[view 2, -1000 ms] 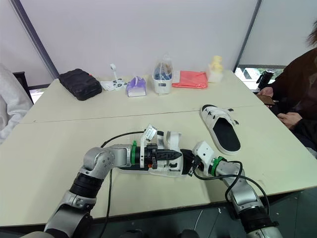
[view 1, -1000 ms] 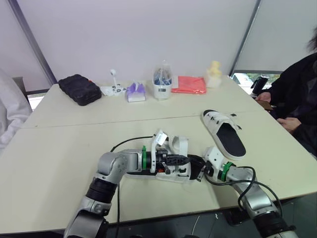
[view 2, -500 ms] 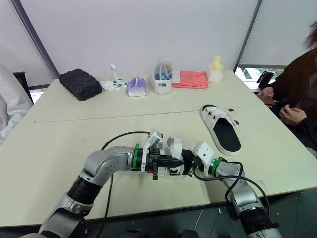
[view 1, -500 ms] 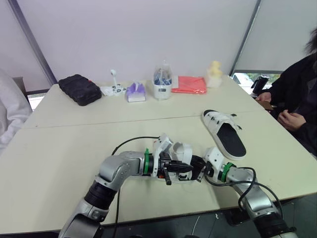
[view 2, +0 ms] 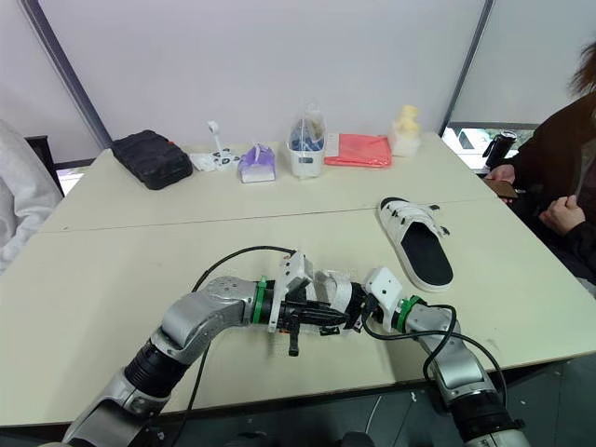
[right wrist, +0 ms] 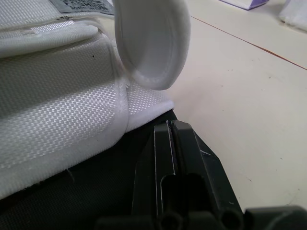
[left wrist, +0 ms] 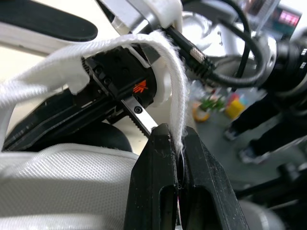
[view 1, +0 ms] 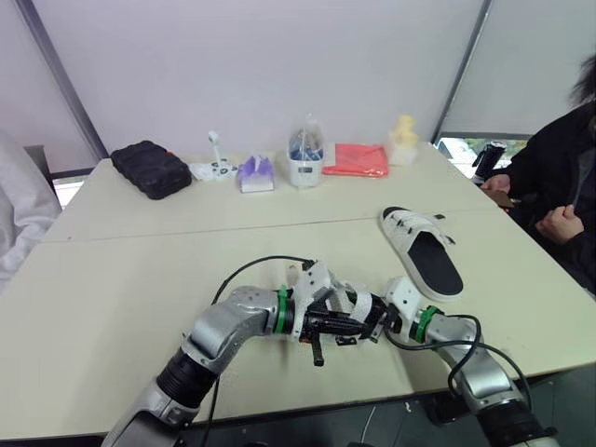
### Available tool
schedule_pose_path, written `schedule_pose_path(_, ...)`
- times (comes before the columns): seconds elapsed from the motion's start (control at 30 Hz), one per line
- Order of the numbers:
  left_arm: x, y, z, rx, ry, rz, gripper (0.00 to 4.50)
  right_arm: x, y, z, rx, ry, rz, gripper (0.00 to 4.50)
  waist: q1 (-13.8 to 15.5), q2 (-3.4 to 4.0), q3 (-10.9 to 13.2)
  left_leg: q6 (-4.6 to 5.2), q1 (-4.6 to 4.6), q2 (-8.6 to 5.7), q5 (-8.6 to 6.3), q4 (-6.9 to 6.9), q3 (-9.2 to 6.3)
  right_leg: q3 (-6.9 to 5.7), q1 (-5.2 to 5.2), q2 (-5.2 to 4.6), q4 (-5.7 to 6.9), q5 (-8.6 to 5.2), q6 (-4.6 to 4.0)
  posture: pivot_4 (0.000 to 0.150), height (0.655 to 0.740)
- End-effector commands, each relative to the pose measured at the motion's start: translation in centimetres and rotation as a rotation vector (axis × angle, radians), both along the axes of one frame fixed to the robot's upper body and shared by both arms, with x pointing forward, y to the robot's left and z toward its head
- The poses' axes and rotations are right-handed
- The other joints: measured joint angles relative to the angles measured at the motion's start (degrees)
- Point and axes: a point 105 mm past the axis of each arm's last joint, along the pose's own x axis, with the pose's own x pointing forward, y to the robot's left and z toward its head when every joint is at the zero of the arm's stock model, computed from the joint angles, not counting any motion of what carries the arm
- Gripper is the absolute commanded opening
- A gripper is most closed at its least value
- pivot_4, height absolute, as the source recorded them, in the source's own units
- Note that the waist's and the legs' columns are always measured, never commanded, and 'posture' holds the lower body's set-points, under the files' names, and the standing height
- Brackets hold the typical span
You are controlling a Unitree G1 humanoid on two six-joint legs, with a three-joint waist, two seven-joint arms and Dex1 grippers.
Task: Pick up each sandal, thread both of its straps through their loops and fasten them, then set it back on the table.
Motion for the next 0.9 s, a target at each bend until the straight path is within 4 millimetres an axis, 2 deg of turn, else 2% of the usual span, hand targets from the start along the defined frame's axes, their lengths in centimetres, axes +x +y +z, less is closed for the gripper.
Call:
schedule_pose_path(0.03,-0.4,0.4,-3.3,0.120,0.020,0.001,0.08,-2.1,0.0,-5.3,-0.072,0.212,0.002,0.00,-0.01,-0.01,-0.05,0.01,0.01,0.00,0.00,0.00,0.00,0.00,0.03,0.00,0.00,-0.01,0.00,0.150,0.7400)
schedule_pose_path(0.23,0.6,1.4,-4.9,0.186,0.023,0.095,0.08,-2.1,0.1,-5.3,-0.071,0.210,0.001,0.00,-0.01,0.03,-0.29,0.05,0.03,0.00,-0.03,0.00,-0.01,0.00,0.06,-0.01,-0.02,-0.04,0.06,0.150,0.7400)
schedule_pose_path(0.4,0.3,1.4,-5.0,0.167,0.038,0.108,0.08,-2.1,0.1,-5.4,-0.072,0.210,0.001,0.00,-0.01,0.00,-0.47,0.07,0.12,0.00,-0.05,0.01,-0.03,0.00,0.19,-0.01,-0.04,-0.06,0.08,0.150,0.7400)
schedule_pose_path(0.53,0.3,0.4,-3.2,0.011,0.080,0.133,0.08,-2.1,0.1,-5.4,-0.072,0.211,0.001,0.00,0.00,0.03,-0.53,0.10,0.13,0.00,-0.07,0.01,-0.04,-0.01,0.22,-0.02,-0.07,-0.07,0.09,0.150,0.7400)
schedule_pose_path(0.63,0.0,0.4,-1.8,-0.069,0.133,0.124,0.08,-2.1,0.1,-5.4,-0.073,0.212,0.002,0.00,0.00,0.02,-0.52,0.11,0.12,0.00,-0.08,0.03,-0.06,-0.01,0.23,-0.03,-0.07,-0.08,0.08,0.150,0.7400)
schedule_pose_path(0.73,-0.1,0.6,-1.2,-0.086,0.141,0.122,0.96,-2.1,0.0,-5.4,-0.074,0.212,0.003,0.00,-0.03,0.05,-0.50,0.11,0.09,0.00,-0.08,0.03,-0.06,-0.02,0.20,-0.03,-0.07,-0.09,0.10,0.150,0.7400)
schedule_pose_path(0.8,-0.2,0.8,-1.1,-0.076,0.129,0.119,1.82,-2.1,0.1,-5.4,-0.073,0.211,0.003,0.00,-0.04,0.07,-0.48,0.12,0.05,0.00,-0.08,0.02,-0.06,-0.02,0.20,-0.02,-0.07,-0.09,0.10,0.150,0.7400)
schedule_pose_path(0.9,0.1,1.2,-0.4,-0.074,0.108,0.118,3.34,-2.0,0.1,-5.4,-0.073,0.211,0.003,0.00,-0.03,0.07,-0.45,0.11,0.05,0.00,-0.09,0.01,-0.06,-0.02,0.13,-0.02,-0.07,-0.09,0.10,0.150,0.7400)
